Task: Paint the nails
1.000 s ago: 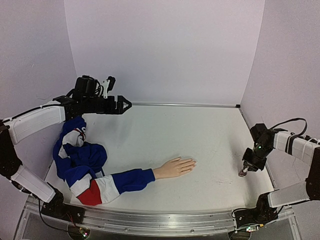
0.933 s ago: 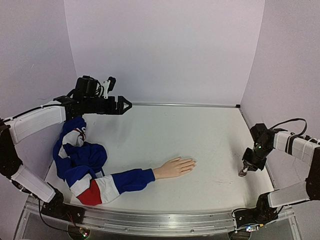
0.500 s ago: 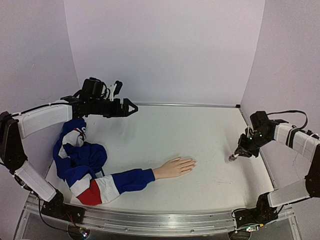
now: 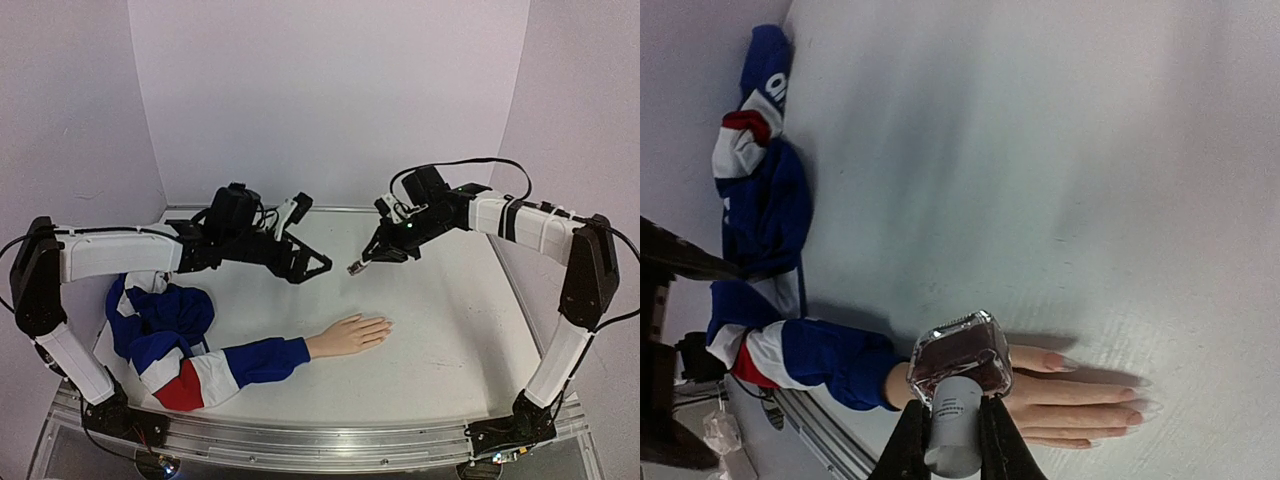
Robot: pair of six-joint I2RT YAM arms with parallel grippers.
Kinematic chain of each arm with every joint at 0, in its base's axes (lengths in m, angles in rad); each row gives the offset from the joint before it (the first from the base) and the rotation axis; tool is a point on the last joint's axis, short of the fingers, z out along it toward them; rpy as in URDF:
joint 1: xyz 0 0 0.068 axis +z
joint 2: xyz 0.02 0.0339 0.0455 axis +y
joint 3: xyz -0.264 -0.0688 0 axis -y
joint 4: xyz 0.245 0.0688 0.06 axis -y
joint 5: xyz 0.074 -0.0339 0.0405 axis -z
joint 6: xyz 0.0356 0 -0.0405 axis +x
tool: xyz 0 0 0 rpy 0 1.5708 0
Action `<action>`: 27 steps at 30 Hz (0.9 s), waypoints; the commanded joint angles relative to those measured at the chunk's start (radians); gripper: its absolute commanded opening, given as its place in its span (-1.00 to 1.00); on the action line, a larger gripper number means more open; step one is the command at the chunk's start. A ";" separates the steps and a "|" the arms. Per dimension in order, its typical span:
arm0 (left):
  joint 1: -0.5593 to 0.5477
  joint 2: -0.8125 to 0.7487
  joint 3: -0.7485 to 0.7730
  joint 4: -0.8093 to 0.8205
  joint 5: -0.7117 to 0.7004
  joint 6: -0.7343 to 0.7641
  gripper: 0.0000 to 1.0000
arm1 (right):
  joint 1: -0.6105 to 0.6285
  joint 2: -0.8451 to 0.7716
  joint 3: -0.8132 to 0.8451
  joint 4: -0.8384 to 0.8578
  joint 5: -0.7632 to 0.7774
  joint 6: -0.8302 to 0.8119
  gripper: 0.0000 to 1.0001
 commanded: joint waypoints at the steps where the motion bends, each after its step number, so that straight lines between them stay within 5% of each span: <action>1: -0.032 -0.060 -0.157 0.323 -0.048 0.224 0.94 | 0.059 0.020 0.107 0.000 -0.100 0.036 -1.00; 8: -0.074 -0.024 -0.180 0.381 -0.120 0.413 0.75 | 0.115 0.025 0.150 0.011 -0.133 0.069 -1.00; 27: -0.107 0.046 -0.126 0.406 -0.208 0.477 0.26 | 0.147 0.037 0.165 0.012 -0.139 0.090 -1.00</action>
